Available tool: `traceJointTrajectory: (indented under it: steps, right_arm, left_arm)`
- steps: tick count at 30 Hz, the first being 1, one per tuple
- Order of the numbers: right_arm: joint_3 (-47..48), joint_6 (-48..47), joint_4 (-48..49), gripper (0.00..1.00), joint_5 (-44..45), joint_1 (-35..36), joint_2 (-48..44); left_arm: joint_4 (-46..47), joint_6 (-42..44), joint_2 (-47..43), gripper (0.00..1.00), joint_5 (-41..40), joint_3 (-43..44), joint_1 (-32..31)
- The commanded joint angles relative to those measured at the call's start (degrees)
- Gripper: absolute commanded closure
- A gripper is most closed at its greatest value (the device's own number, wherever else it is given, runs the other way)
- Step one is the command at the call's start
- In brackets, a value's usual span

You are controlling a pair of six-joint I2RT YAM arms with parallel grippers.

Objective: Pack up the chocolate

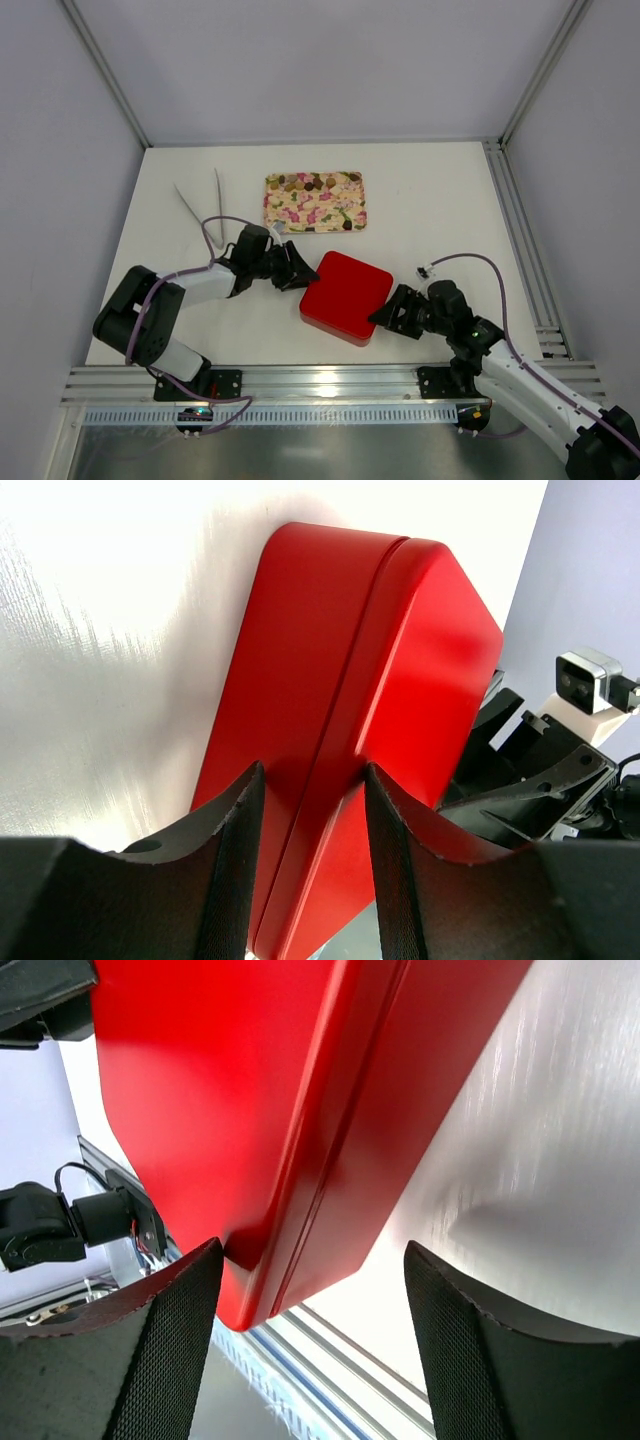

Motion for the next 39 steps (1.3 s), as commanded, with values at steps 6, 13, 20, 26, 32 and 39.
traceJointTrajectory:
  steps: [6, 13, 20, 26, 32, 39]
  right_arm:
    - [-3.2, 2.5, -8.4, 0.27, -2.0, 2.0, -2.5]
    - [-5.7, 6.5, -3.6, 0.29, -1.9, 4.6, -2.5]
    - [-7.3, 11.8, 2.6, 0.32, 1.4, 9.7, 0.5]
    - [-10.1, 13.5, 4.7, 0.44, 3.6, 10.0, 2.6]
    - [-11.4, 14.6, 2.4, 0.58, 6.6, 10.1, 1.5]
    - [-10.7, 14.5, 0.4, 0.73, 9.2, 10.2, 2.2]
  left_arm:
    - [-12.0, 2.3, 1.7, 0.58, -8.5, -3.4, -0.3]
    - [-11.5, 1.6, 1.5, 0.58, -8.8, -3.7, -0.3]
    - [-10.8, 1.0, 1.7, 0.58, -8.9, -4.2, -0.5]
    - [-10.8, 0.6, 1.5, 0.58, -9.4, -5.2, -1.0]
    - [-10.7, 0.5, 1.9, 0.58, -9.4, -5.8, -1.5]
    - [-9.3, 0.2, 2.4, 0.59, -9.7, -5.7, -2.8]
